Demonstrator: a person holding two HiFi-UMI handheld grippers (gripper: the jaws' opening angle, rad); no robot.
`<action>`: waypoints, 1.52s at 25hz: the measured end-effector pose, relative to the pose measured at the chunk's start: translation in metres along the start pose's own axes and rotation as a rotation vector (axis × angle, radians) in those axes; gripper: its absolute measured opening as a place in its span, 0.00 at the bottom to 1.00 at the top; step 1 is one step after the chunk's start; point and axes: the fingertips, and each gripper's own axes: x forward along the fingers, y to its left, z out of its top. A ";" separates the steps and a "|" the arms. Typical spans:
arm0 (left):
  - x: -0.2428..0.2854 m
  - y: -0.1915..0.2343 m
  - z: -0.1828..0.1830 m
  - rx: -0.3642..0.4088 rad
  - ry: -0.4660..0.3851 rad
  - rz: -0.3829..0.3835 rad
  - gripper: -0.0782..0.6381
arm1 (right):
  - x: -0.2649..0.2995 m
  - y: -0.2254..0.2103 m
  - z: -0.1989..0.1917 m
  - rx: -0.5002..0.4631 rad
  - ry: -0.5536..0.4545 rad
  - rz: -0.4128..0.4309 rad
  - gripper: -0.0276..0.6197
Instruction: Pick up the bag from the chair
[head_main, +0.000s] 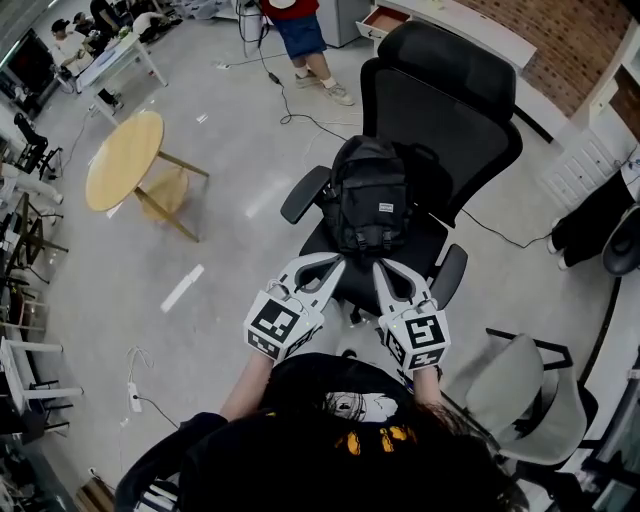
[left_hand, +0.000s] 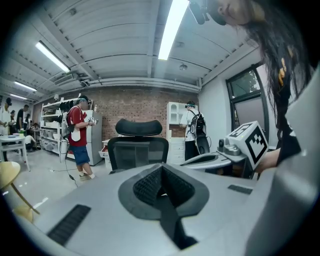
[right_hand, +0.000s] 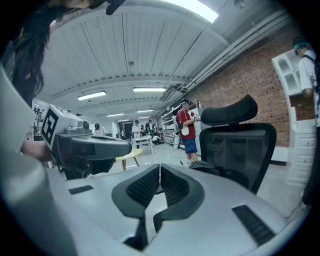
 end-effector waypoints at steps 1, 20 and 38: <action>0.006 0.009 0.000 -0.002 0.001 -0.004 0.12 | 0.008 -0.004 0.001 -0.001 0.004 -0.005 0.05; 0.098 0.154 0.006 -0.011 0.030 -0.161 0.12 | 0.160 -0.103 0.010 -0.041 0.139 -0.184 0.06; 0.134 0.214 -0.005 -0.024 0.070 -0.199 0.12 | 0.293 -0.240 -0.089 -0.368 0.609 -0.145 0.41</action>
